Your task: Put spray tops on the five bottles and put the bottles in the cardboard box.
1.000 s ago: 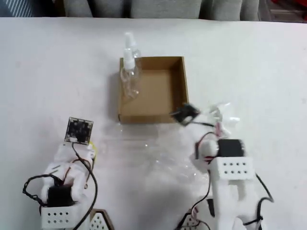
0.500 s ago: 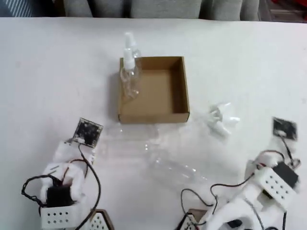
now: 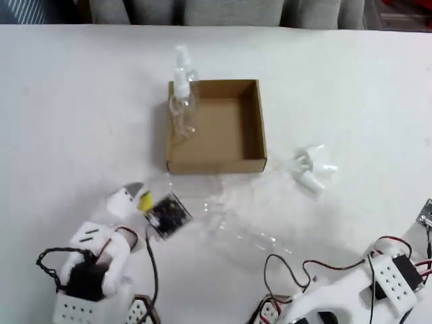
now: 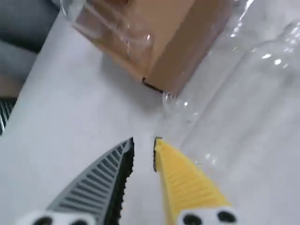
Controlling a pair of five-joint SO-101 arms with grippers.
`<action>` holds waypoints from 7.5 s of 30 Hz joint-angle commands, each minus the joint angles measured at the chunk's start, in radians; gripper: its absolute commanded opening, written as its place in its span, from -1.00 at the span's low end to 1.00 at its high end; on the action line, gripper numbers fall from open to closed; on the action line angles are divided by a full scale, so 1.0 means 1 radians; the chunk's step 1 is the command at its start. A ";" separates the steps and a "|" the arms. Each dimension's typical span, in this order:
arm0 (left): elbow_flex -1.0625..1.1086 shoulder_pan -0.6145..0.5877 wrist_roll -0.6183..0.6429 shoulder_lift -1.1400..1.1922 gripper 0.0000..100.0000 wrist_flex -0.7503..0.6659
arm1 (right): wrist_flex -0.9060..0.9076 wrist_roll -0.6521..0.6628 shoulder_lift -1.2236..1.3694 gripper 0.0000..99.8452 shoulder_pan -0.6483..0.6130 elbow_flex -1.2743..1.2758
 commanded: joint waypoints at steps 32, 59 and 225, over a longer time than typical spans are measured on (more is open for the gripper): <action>-0.815 0.848 -0.241 1.173 -0.82 0.114 | -0.018 -0.011 -0.010 -0.96 -0.019 -0.002; -1.261 0.858 -0.233 1.784 -0.50 0.072 | -0.016 -0.009 -0.018 -0.96 -0.022 0.009; -1.129 -0.529 0.643 1.854 -0.40 -0.081 | -0.018 0.054 -0.010 -0.96 -0.076 0.029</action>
